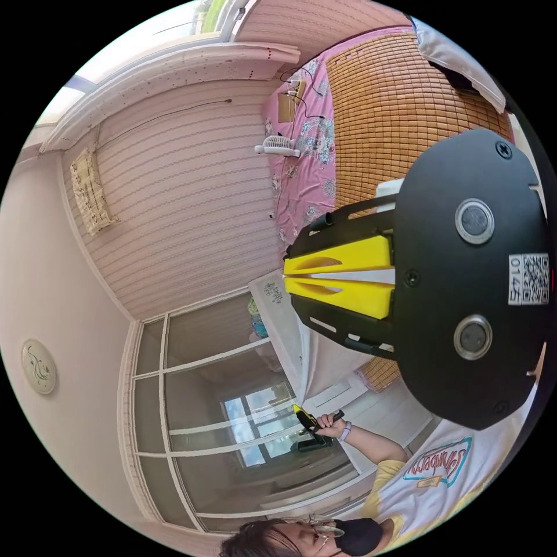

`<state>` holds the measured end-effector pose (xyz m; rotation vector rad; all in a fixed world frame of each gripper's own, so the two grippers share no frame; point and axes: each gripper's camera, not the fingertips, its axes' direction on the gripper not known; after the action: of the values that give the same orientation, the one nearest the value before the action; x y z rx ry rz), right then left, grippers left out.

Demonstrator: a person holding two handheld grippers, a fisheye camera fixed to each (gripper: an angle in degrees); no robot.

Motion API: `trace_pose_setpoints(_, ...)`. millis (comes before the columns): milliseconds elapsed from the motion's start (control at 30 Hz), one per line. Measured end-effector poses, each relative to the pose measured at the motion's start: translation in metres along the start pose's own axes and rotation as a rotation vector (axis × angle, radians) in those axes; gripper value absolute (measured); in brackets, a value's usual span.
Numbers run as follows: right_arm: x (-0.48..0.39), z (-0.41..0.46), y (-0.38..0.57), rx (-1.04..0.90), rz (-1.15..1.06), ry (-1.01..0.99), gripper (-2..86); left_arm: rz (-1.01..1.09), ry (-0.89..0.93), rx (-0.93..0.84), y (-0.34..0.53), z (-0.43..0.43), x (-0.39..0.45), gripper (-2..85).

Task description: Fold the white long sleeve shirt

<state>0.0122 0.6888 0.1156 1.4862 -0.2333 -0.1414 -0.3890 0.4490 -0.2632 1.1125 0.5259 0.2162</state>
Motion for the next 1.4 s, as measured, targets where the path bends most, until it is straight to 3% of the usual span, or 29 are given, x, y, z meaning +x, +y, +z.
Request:
trace_pose_setpoints(200, -0.059, -0.061, -0.037, 0.189, -0.103, 0.042, -0.1, -0.037, 0.009, 0.208, -0.040, -0.057, 0.024, -1.0)
trace_pose_setpoints(433, -0.138, -0.166, -0.073, 0.452, -0.298, 0.063, -0.1, 0.144, 0.071, 0.439, -0.109, -0.130, 0.089, -1.0)
trace_pose_setpoints(500, -0.146, -0.171, -0.081, 0.444, -0.316, 0.072, -0.1, 0.130, 0.059, 0.447, -0.113, -0.134, 0.094, -1.0)
trace_pose_setpoints(600, -0.150, -0.147, -0.090, 0.266, -0.330, 0.145, -0.2, 0.101, 0.041, 0.464, -0.110, -0.143, 0.097, -1.0)
trace_pose_setpoints(767, -0.159, -0.190, -0.085, 0.403, -0.377, -0.065, -0.2, 0.259, 0.055, 0.616, -0.123, -0.180, 0.117, -1.0)
trace_pose_setpoints(900, -0.140, -0.172, -0.096, 0.402, -0.368, -0.067, -0.2, 0.189, 0.065, 0.452, -0.139, -0.127, 0.085, -1.0)
trace_pose_setpoints(1067, -0.066, -0.037, -0.105, 0.026, -0.217, 0.105, -0.2, -0.023, -0.118, 0.071, -0.117, 0.032, 0.008, -1.0)
trace_pose_setpoints(1167, -0.007, 0.037, -0.118, -0.104, -0.064, 0.169, -0.2, -0.118, -0.133, 0.039, -0.138, 0.089, -0.010, -1.0)
trace_pose_setpoints(1267, 0.029, 0.048, -0.170, 0.066, 0.150, 0.032, -0.2, 0.096, -0.208, 0.183, -0.200, 0.098, 0.030, -1.0)
trace_pose_setpoints(1333, 0.017, 0.029, -0.205, 0.328, 0.068, -0.069, -0.1, 0.174, -0.198, 0.260, -0.222, 0.095, 0.051, -1.0)
trace_pose_setpoints(1400, 0.006, 0.026, -0.218, 0.411, -0.038, -0.080, -0.1, 0.199, -0.189, 0.270, -0.227, 0.102, 0.056, -1.0)
